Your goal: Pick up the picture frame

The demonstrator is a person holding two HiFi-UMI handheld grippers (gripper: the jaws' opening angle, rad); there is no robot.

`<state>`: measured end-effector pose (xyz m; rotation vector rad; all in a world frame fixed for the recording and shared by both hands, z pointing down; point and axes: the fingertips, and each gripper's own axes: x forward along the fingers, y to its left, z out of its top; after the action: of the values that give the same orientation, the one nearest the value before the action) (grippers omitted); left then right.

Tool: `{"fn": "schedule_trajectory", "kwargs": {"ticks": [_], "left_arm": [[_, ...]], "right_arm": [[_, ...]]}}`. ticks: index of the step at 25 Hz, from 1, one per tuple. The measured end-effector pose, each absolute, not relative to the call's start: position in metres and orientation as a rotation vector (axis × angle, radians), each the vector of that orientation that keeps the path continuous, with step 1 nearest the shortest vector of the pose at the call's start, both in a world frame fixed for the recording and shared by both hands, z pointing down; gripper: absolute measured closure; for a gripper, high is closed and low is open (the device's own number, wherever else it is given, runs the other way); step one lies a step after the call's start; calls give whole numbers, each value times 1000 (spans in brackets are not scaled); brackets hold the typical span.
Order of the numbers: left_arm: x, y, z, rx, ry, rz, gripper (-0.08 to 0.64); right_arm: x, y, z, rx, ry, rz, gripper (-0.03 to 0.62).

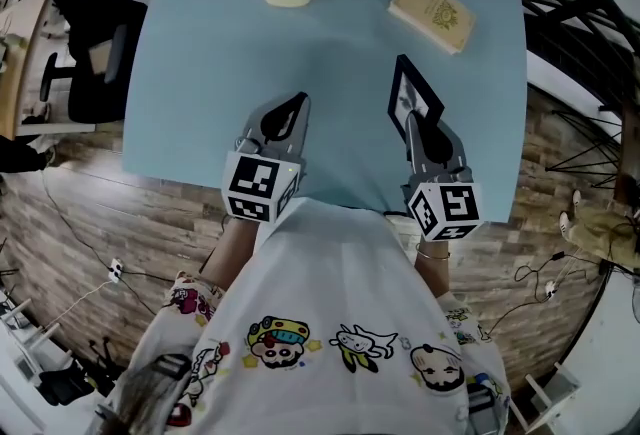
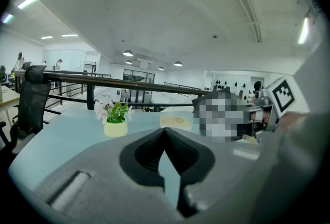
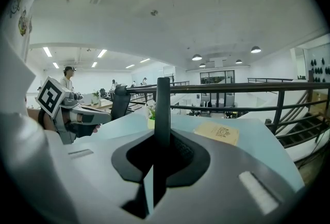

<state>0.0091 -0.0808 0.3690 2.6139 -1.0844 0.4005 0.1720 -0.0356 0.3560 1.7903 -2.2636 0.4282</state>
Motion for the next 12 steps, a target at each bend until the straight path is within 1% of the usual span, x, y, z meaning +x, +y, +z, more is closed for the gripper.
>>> {"fn": "schedule_trajectory", "kwargs": {"ticks": [12], "left_arm": [[7, -82, 370, 2613, -1106, 424, 561]], "right_arm": [[169, -37, 356, 1777, -2281, 427, 554]]}}
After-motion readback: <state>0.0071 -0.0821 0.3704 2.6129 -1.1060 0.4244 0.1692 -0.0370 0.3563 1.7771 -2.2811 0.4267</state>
